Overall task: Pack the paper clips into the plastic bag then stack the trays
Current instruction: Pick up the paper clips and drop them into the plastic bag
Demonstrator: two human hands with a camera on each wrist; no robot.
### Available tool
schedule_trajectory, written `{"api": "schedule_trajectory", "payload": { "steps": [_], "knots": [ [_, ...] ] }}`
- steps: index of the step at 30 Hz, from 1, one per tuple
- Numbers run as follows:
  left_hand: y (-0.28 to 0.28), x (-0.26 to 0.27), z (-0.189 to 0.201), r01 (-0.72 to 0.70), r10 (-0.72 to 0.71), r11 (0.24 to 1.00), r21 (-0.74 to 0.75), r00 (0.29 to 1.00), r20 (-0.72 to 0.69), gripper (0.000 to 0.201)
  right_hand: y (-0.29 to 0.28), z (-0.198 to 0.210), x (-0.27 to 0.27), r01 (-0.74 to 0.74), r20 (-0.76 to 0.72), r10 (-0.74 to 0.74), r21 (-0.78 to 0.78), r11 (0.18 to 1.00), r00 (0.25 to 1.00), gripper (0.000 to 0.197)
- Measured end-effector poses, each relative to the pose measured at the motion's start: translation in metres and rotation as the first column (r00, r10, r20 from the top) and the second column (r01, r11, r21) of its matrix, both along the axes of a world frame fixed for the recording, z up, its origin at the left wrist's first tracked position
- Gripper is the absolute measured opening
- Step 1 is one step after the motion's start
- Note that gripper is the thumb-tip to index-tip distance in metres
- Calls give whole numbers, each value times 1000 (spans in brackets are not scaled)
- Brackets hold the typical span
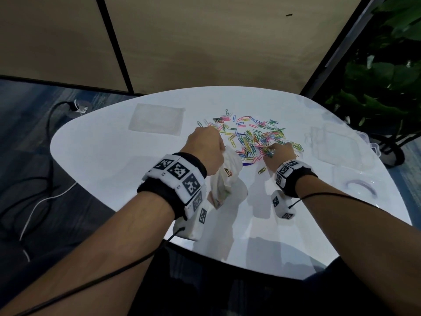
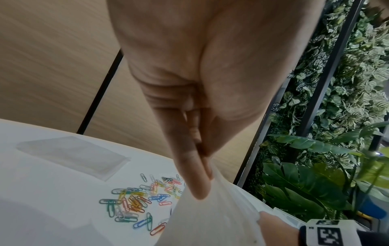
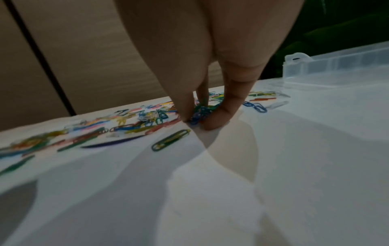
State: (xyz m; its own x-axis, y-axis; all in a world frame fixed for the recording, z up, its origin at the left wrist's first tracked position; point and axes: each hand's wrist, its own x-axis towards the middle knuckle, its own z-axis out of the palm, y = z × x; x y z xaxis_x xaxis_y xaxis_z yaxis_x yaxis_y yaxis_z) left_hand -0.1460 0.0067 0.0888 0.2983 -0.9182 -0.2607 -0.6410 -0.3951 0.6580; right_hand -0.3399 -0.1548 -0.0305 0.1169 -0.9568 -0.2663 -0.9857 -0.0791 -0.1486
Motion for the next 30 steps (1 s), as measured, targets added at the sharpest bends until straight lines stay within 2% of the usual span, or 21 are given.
{"api": "schedule_trajectory", "payload": {
  "steps": [2, 4, 8, 10, 11, 12, 13, 14, 15, 16, 18, 21, 23, 24, 26, 28, 30],
  "knots": [
    [0, -1, 0, 3, -3, 1000, -1, 1000, 6, 24, -4, 0, 2, -15, -2, 15, -39, 999, 1000, 23],
    [0, -1, 0, 8, -8, 1000, 1, 1000, 7, 24, -7, 5, 8, -28, -10, 28, -11, 1000, 1000, 18],
    [1, -2, 0, 9, -9, 1000, 2, 1000, 4, 24, -18, 6, -8, 17, 29, -21, 122, 992, 999, 28],
    [1, -2, 0, 14, -15, 1000, 3, 1000, 8, 25, -33, -3, -31, 79, 116, -103, 192, 978, 988, 10],
    [1, -2, 0, 17, -17, 1000, 2, 1000, 11, 25, -41, -6, -44, 118, 219, -179, 264, 957, 959, 5],
    [1, -2, 0, 19, -19, 1000, 2, 1000, 12, 25, -45, -5, -49, 62, 286, -171, 354, 933, 943, 6],
    [0, -2, 1, 21, -21, 1000, 2, 1000, 14, 25, -43, 6, -45, 31, 429, -259, 469, 883, 865, 5],
    [-1, -2, 1, 21, -21, 1000, 5, 1000, 14, 25, -35, 26, -38, 20, 559, -354, 516, 856, 750, 2],
    [-2, -2, 1, 20, -20, 1000, 8, 1000, 14, 24, -26, 43, -33, 39, 637, -492, 587, 808, 594, 15],
    [-3, -3, 2, 20, -21, 1000, 11, 1000, 13, 24, -18, 57, -26, -15, 651, -585, 674, 738, 484, 22],
    [-5, -5, 2, 13, -13, 1000, 9, 1000, 6, 22, 3, 88, -10, -175, 691, -583, 696, 697, 427, 19],
    [-5, -11, 3, -6, 6, 1000, -3, 1000, 4, 23, 37, 116, 11, -375, 727, -528, 683, 628, 440, 17],
    [-5, -16, 3, -8, 8, 1000, -16, 1000, 10, 25, 58, 118, 22, -438, 732, -416, 667, 603, 540, 16],
    [-5, -18, 3, -6, 7, 1000, -21, 1000, 14, 25, 66, 116, 28, -444, 733, -337, 644, 623, 591, 15],
    [-5, -21, 2, 0, 1, 1000, -24, 1000, 22, 23, 77, 108, 36, -386, 717, -198, 562, 732, 668, 16],
    [-5, -22, 1, 3, -2, 1000, -22, 1000, 30, 21, 82, 99, 43, -342, 677, -35, 415, 843, 736, 18],
    [-5, -21, 0, 5, -5, 1000, -27, 1000, 25, 22, 85, 95, 49, -338, 599, 122, 262, 904, 791, 16]
  ]
}}
